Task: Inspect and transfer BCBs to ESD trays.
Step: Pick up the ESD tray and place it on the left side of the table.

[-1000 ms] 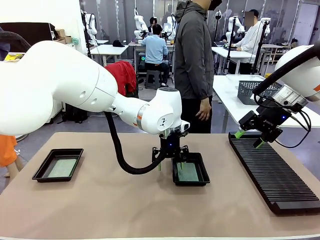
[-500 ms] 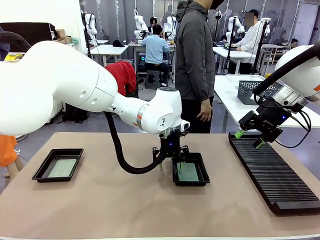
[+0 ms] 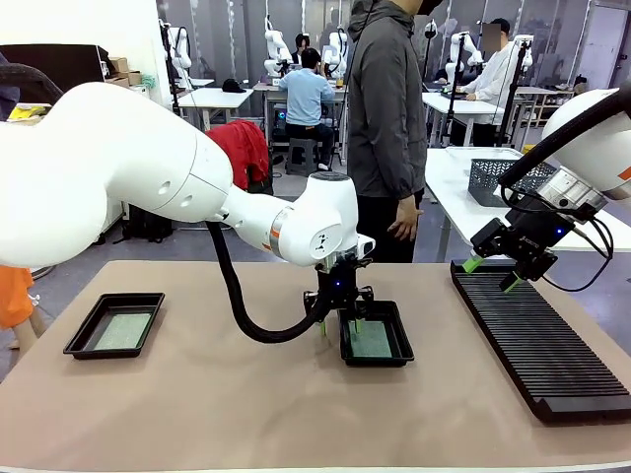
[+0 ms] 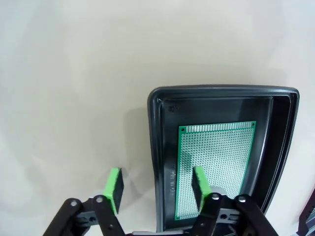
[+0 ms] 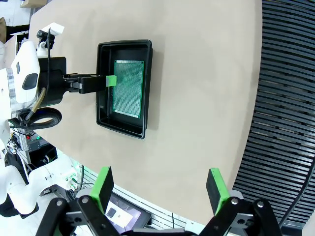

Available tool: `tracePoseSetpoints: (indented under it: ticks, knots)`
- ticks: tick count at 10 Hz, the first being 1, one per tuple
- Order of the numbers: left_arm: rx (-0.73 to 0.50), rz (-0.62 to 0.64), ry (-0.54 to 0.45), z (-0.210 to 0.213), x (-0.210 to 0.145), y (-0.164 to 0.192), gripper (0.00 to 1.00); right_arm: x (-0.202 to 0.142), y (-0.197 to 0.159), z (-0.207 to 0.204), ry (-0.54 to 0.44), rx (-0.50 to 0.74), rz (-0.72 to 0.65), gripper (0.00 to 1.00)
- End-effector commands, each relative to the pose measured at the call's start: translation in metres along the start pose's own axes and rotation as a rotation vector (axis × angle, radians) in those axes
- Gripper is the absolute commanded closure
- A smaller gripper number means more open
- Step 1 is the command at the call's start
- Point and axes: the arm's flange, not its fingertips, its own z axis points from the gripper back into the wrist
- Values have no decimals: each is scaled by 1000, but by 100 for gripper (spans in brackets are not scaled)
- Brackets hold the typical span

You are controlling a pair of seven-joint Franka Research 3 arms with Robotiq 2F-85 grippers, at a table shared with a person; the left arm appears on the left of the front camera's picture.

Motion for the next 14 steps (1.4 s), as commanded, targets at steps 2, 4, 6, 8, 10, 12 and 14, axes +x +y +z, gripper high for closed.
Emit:
tracePoseSetpoints:
  ticks: [2,4,6,8,10,12,14]
  knots:
    - [-17,-4,-2,-3,0,6,34,-1,2,0,-2,-8,-22,0]
    - [-11,1,-15,-2,1,6,43,-1,2,0,-2,-8,-22,0]
    - [-10,-6,-14,0,1,6,52,-1,2,0,-2,-8,-22,0]
    - [-3,-17,-13,2,2,3,61,-1,2,0,-2,-8,-22,0]
    - [-3,-20,-11,3,1,4,69,-1,2,0,-2,-8,-22,0]
    - [-9,-24,-4,3,0,5,78,-1,2,0,-2,-8,-22,0]
    - [-13,-27,5,4,0,5,87,-1,2,0,-2,-8,-22,0]
